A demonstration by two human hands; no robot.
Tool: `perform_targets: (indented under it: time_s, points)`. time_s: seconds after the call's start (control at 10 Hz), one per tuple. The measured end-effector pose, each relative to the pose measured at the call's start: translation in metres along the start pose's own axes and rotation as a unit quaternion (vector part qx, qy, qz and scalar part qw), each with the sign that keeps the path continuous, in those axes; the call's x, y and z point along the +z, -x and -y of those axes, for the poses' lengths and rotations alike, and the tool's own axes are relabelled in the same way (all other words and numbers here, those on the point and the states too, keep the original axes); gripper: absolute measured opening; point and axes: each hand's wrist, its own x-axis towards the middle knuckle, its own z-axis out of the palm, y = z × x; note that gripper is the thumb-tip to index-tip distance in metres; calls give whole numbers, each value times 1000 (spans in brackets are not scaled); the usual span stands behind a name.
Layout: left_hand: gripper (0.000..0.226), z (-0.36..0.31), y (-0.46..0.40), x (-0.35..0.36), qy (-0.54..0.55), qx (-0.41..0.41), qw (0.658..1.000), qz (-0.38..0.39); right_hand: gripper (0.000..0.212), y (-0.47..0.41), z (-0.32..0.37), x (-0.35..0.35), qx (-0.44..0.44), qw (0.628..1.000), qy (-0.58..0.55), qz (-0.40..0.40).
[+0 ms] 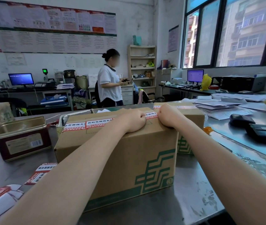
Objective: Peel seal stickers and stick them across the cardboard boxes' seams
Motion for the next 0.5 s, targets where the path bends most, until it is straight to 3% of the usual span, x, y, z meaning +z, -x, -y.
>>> perform_targets:
  time_s: [0.2,0.4,0.5]
  points:
    - [37,-5,9,-1,-92,20,983,-155,27,8,-3,0,1,999,33,-12]
    - [37,1,4,-2,-24,-16,990,-138,25,4,12,-6,-19,996,67,54]
    - [40,14,-5,-18,104,-53,989,-92,21,-5,24,-5,-33,997,71,20]
